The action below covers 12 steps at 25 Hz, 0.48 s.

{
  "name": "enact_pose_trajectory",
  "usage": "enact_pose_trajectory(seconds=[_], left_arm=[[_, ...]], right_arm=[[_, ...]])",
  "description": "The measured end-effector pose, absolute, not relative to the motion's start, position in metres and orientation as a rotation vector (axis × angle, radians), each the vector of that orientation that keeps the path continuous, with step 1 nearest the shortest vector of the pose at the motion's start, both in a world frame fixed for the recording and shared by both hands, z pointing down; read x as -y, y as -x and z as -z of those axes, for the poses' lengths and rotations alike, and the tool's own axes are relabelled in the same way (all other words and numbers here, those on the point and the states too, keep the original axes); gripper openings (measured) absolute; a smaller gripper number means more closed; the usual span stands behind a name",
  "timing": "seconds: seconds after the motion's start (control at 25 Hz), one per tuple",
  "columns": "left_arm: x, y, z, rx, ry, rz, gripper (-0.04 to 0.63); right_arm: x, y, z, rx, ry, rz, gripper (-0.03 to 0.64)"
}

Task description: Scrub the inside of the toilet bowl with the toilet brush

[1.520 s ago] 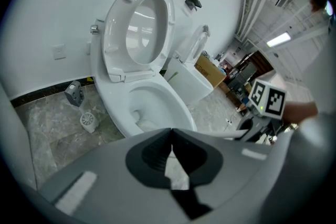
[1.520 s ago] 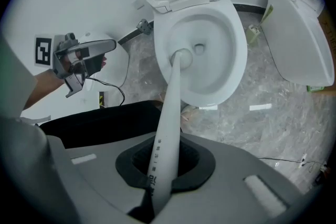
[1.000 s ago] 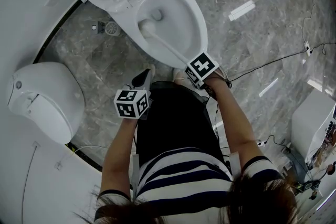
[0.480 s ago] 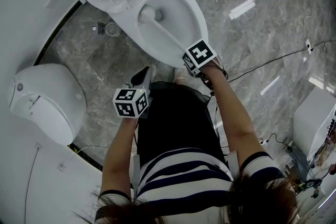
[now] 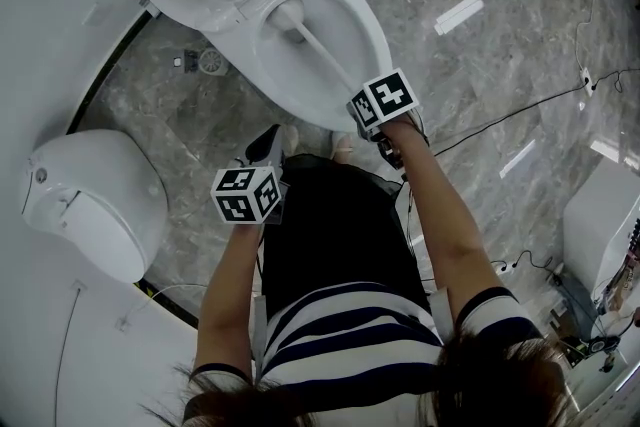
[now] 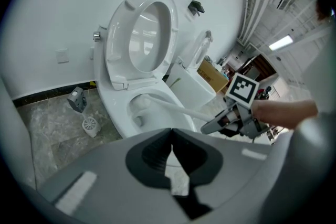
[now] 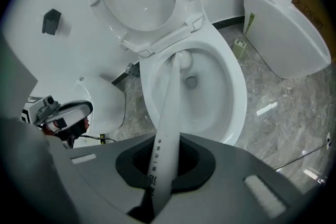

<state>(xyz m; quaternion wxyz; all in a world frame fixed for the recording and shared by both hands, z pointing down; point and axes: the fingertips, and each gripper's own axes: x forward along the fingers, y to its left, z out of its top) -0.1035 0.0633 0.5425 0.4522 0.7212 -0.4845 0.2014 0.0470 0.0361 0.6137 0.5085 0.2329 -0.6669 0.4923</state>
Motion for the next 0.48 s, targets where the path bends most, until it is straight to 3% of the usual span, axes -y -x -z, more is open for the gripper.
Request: enact_pose_trajectory(seconds=[0.48], left_arm=[[-0.058, 0.100, -0.508, 1.207, -1.801, -0.507, 0.000]], right_arm=[[-0.069, -0.063, -0.580, 1.611, -0.576, -1.199, 0.021]])
